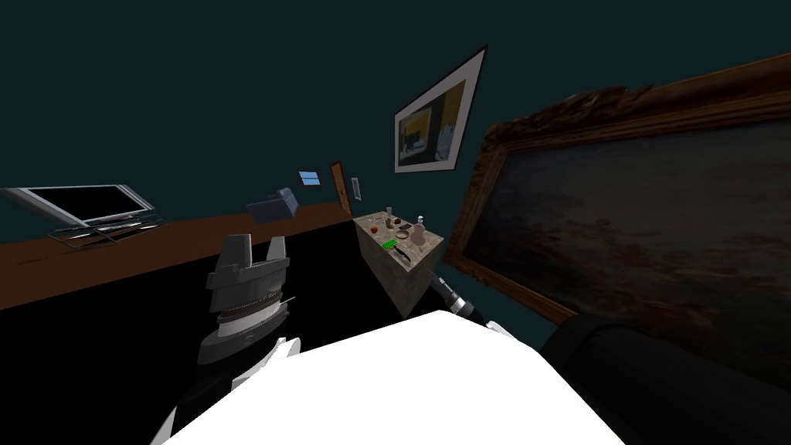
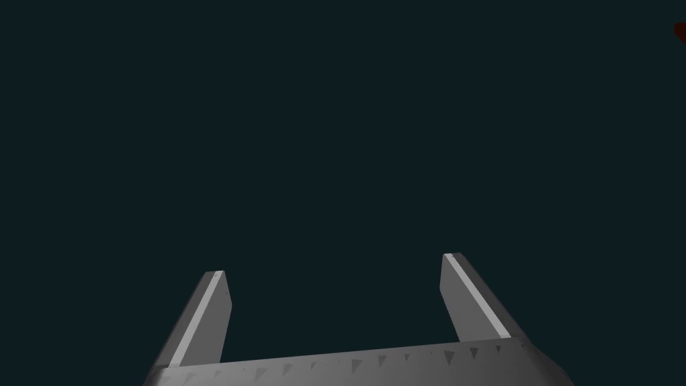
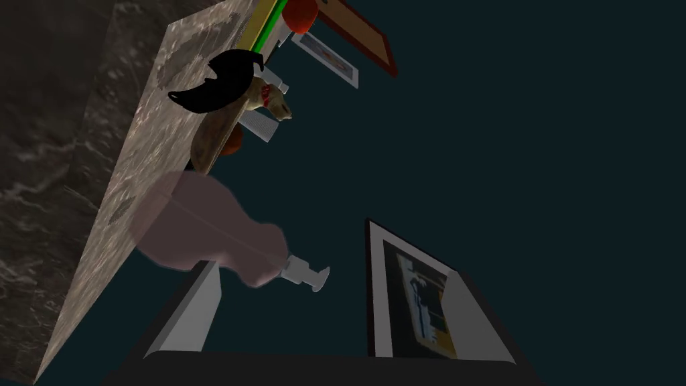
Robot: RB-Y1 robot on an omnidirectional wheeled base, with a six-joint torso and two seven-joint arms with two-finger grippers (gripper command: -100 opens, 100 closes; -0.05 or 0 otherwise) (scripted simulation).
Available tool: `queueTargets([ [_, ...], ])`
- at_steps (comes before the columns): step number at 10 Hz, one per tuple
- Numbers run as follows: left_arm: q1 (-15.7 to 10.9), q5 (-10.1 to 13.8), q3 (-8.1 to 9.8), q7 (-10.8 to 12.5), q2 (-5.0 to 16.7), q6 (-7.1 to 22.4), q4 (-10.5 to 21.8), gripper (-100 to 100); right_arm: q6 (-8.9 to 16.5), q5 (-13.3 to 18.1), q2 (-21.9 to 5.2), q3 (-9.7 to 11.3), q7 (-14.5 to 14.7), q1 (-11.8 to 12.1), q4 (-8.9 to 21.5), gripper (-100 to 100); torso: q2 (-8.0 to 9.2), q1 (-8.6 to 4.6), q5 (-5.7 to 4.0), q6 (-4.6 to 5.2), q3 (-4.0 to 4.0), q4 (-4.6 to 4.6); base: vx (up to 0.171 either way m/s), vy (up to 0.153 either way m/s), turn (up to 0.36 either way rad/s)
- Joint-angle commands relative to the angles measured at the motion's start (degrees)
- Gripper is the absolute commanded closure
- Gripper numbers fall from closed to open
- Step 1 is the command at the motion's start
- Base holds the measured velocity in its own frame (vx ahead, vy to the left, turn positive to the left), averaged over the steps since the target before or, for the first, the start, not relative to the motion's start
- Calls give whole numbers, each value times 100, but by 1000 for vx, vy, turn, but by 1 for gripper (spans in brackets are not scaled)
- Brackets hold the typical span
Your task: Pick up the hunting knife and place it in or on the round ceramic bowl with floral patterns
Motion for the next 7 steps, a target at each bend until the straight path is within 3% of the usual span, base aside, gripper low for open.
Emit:
queueTargets([
  [1, 0, 0, 0, 0, 0, 0, 0, 0, 15, -8, -207, 83, 17, 45, 91, -100, 0, 0, 0, 0, 0, 0, 27, 83, 36],
  [4, 0, 0, 0, 0, 0, 0, 0, 0, -10, -66, -693, 406, 72, 219, 534, -100, 0, -4, 1, 1, 0, 0, 42, 94, 70],
  [5, 0, 0, 0, 0, 0, 0, 0, 0, -10, -66, -824, 406, 72, 219, 540, -100, -7, 4, 0, 0, -4, -1, 49, 89, 46],
  [6, 0, 0, 0, 0, 0, 0, 0, 0, -24, -96, -1015, 581, 103, 308, 730, -100, -6, -1, 1, 1, -4, -1, 49, 87, 98],
  [7, 0, 0, 0, 0, 0, 0, 0, 0, -24, -96, -1140, 581, 103, 308, 770, -100, -6, -1, 0, 0, -4, -1, 50, 79, 42],
])
